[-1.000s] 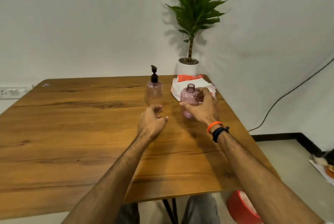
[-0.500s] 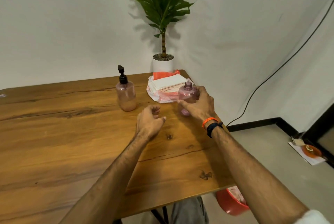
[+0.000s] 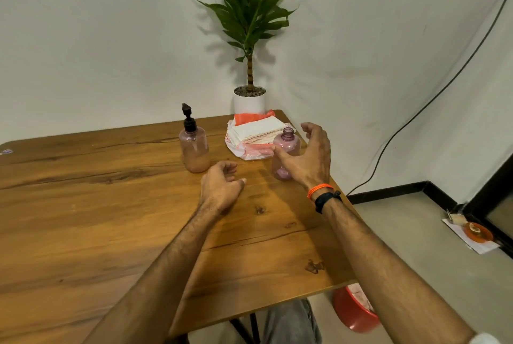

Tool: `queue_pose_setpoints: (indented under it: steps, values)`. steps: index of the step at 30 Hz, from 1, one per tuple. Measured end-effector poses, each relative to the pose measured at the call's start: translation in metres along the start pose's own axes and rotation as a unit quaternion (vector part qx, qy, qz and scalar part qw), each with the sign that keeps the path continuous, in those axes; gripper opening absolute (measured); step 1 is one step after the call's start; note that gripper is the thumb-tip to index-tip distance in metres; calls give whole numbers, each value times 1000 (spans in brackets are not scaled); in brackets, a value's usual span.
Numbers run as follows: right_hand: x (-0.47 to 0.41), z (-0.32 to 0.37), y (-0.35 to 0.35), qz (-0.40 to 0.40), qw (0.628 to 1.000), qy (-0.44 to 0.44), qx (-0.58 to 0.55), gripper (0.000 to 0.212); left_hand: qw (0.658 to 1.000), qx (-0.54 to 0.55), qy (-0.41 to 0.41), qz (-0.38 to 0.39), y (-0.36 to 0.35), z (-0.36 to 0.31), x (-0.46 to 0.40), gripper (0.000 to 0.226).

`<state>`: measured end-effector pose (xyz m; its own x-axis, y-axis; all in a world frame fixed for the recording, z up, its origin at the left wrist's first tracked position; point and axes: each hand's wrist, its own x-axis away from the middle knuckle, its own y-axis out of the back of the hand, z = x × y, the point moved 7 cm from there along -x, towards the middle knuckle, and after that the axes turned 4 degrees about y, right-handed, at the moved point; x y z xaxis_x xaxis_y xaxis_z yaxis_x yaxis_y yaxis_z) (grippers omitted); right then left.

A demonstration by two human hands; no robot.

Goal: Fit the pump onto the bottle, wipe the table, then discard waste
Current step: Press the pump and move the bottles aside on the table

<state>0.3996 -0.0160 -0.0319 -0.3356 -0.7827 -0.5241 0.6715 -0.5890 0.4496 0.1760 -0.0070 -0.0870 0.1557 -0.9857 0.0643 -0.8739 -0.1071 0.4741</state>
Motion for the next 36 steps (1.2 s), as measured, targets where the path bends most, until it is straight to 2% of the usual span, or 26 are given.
queue_pose_setpoints:
  steps: [3, 5, 11, 15, 20, 25, 29, 36]
  values:
    - [8, 30, 12, -64, 995, 79, -16, 58, 1000, 12, 0, -14, 17, 2, 5, 46]
    - [15, 52, 9, -67, 990, 125, -23, 48, 999, 16, -5, -31, 32, 3, 9, 46]
    - [25, 92, -45, 44, 989, 140, -23, 37, 998, 5, 7, -67, 81, 15, 10, 48]
    - [25, 109, -96, 123, 984, 122, -28, 46, 995, 6, 20, -96, 114, 36, 5, 50]
    - [21, 120, -149, 186, 978, 98, -12, 73, 994, 10, 44, -102, 142, 61, -9, 50]
    - [16, 132, -173, 156, 979, 124, -46, 100, 995, 26, 60, -78, 153, 79, -22, 51]
    - [13, 137, -183, 116, 978, 155, -80, 99, 994, 28, 60, -82, 158, 88, -27, 49]
    - [16, 131, -197, 96, 978, 172, -62, 105, 995, 53, 59, -65, 159, 96, -30, 49]
